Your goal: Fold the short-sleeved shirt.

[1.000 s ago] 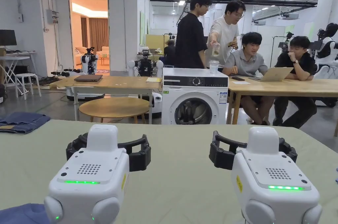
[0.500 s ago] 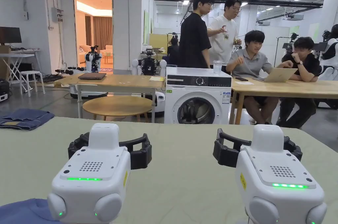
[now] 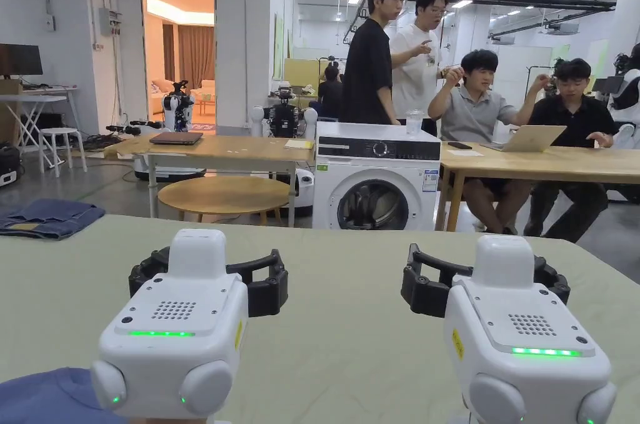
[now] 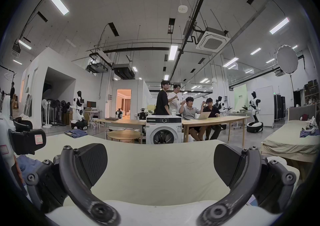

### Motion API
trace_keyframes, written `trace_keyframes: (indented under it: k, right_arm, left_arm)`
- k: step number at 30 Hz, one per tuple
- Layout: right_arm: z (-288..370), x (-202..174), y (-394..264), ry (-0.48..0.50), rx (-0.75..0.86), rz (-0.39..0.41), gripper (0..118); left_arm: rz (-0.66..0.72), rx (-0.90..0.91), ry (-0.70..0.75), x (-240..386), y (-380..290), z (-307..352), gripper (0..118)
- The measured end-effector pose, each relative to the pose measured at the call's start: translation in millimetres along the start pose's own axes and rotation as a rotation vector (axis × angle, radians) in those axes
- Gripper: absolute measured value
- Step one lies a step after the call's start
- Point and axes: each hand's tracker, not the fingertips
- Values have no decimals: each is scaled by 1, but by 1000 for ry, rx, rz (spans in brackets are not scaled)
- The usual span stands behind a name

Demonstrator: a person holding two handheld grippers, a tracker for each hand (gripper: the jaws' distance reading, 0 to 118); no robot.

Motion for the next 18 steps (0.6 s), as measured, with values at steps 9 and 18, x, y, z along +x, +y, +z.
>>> trace_keyframes:
  k: [9,18]
  right_arm:
    - [6,6,-5,58,-7,-42,32]
    - [-1,-12,-26,69,-82,-56,0]
  left_arm:
    - [48,-8,-13,-3,-1,4,23]
    - [36,-68,-4,-11,-5,7,0]
